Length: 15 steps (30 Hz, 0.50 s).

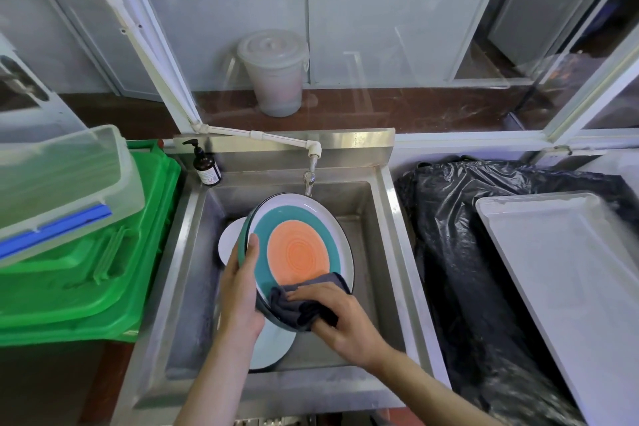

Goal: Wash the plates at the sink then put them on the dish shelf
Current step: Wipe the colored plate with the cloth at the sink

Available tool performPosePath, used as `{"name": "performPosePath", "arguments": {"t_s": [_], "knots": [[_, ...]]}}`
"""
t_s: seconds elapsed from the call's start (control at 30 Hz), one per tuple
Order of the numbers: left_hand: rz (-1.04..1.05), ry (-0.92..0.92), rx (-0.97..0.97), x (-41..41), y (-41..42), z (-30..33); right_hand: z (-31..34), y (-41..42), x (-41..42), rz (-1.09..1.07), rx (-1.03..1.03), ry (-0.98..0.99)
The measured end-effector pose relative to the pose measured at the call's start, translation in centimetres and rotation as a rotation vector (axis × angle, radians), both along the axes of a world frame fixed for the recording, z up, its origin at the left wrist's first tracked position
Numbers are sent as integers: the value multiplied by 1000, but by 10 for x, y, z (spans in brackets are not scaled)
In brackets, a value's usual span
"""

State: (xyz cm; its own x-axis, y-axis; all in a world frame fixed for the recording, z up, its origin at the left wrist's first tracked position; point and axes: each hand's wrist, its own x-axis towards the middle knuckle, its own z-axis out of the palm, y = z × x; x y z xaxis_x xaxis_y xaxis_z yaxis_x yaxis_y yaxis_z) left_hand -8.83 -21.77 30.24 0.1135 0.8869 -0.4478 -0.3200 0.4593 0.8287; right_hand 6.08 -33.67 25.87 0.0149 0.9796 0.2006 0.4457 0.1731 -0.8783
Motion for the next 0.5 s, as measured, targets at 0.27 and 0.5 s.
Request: {"name": "performPosePath", "arguments": {"t_s": [0.27,0.5], "knots": [[-35,20,0,-16,4,-1,0,-3,34,165,37,-336],[-52,73,80,-12,0,15,-22,16,80,126,13,-635]]}}
